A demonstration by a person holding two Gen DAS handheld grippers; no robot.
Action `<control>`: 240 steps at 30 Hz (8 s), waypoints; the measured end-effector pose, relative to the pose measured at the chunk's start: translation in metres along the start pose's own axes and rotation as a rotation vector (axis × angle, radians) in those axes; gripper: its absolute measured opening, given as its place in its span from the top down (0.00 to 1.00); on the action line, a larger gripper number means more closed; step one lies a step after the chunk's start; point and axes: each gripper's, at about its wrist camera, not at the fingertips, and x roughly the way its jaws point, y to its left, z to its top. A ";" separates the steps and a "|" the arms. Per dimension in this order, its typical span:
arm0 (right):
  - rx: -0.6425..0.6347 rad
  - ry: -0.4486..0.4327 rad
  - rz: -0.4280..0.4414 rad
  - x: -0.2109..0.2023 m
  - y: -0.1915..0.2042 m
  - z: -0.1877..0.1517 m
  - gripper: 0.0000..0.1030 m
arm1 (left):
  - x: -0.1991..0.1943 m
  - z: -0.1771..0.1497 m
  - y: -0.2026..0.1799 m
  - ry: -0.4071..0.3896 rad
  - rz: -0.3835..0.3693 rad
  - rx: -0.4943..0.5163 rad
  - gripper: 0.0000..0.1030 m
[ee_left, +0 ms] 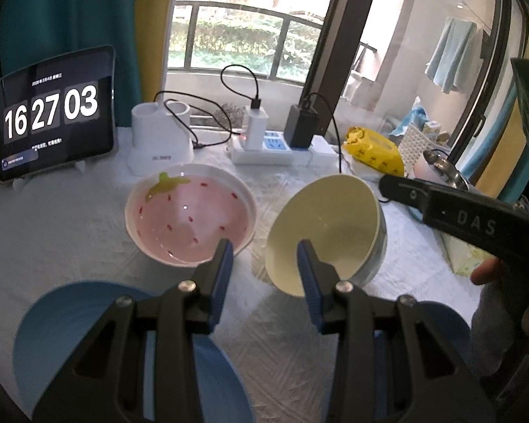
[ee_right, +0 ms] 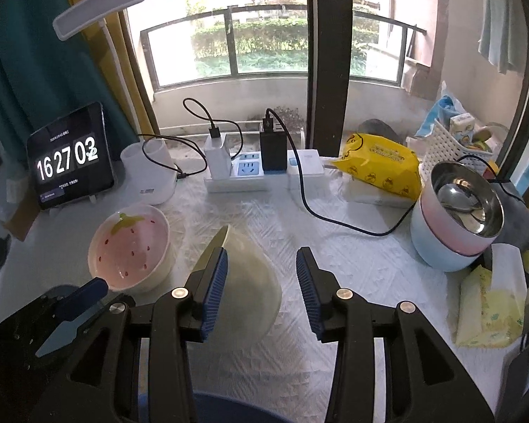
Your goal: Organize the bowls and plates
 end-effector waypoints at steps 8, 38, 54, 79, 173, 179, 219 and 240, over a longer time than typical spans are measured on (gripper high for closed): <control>-0.033 0.047 0.000 0.017 0.009 0.000 0.57 | 0.006 0.000 0.002 0.013 0.005 -0.007 0.62; 0.234 0.291 0.100 0.052 -0.099 -0.033 0.54 | 0.066 0.021 -0.057 0.278 -0.075 0.198 0.62; 0.004 0.361 0.042 0.079 -0.061 -0.040 0.80 | 0.104 0.020 -0.072 0.359 -0.126 0.245 0.69; 0.014 0.124 0.047 0.026 -0.041 -0.013 0.89 | 0.044 0.040 -0.065 0.063 -0.019 0.311 0.77; 0.053 0.190 0.059 -0.057 -0.015 -0.127 0.89 | -0.054 -0.088 -0.083 0.170 0.043 0.330 0.77; 0.044 0.195 0.046 -0.054 -0.013 -0.126 0.88 | -0.052 -0.088 -0.085 0.181 0.044 0.335 0.77; 0.019 0.151 0.044 -0.071 -0.002 -0.106 0.78 | -0.090 -0.068 -0.057 0.061 0.019 0.258 0.70; -0.028 0.165 0.049 -0.053 0.029 -0.087 0.78 | -0.088 -0.050 -0.006 0.021 0.042 0.177 0.62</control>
